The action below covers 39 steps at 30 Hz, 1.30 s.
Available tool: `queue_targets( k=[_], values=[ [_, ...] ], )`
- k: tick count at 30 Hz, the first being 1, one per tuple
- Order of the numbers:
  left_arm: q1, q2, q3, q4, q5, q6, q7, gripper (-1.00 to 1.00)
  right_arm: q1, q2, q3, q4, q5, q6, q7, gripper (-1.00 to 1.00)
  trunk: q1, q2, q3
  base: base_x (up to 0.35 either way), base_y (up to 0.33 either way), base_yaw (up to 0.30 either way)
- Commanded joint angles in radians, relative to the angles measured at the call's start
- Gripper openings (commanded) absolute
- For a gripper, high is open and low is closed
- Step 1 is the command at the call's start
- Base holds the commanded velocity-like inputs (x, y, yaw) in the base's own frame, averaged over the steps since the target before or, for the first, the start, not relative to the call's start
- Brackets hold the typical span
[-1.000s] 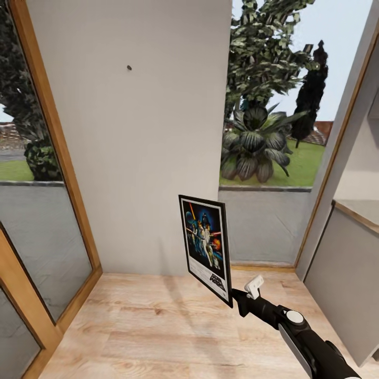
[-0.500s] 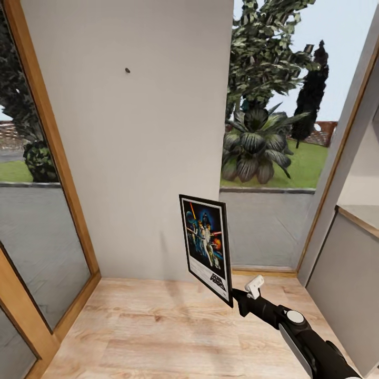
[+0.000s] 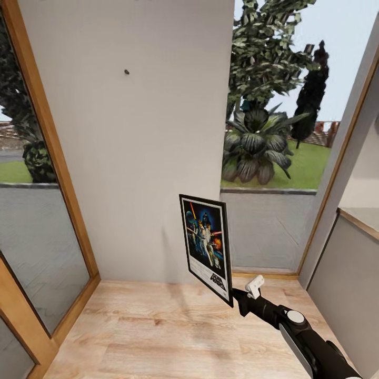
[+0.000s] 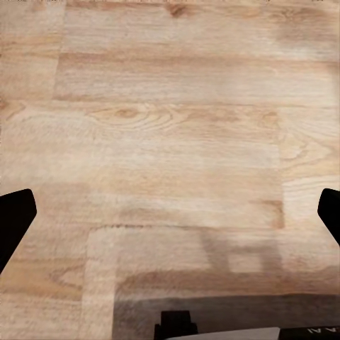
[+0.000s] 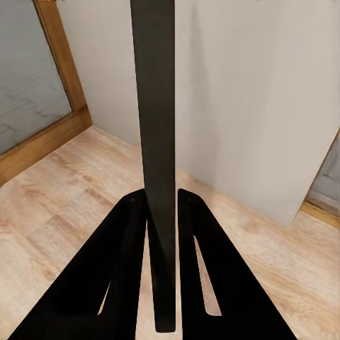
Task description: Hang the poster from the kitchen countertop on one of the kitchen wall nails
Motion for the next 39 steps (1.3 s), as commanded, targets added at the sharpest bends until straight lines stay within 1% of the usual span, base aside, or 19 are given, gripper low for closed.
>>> queue_targets(
  k=[1, 39],
  values=[
    [0.000, 0.000, 0.004, -0.001, 0.000, -0.001, -0.006, 1.00, -0.001, -0.001, 0.003, 0.001, -0.011, 0.000, 0.003, -1.00, -0.004, 0.007, 0.002, 0.003, 0.000, 0.000],
    [0.000, -0.001, 0.003, -0.001, 0.000, -0.001, -0.006, 1.00, -0.001, -0.001, 0.003, 0.001, -0.010, 0.001, 0.003, -1.00, -0.150, 0.273, 0.121, 0.000, 0.000, 0.000]
  ],
)
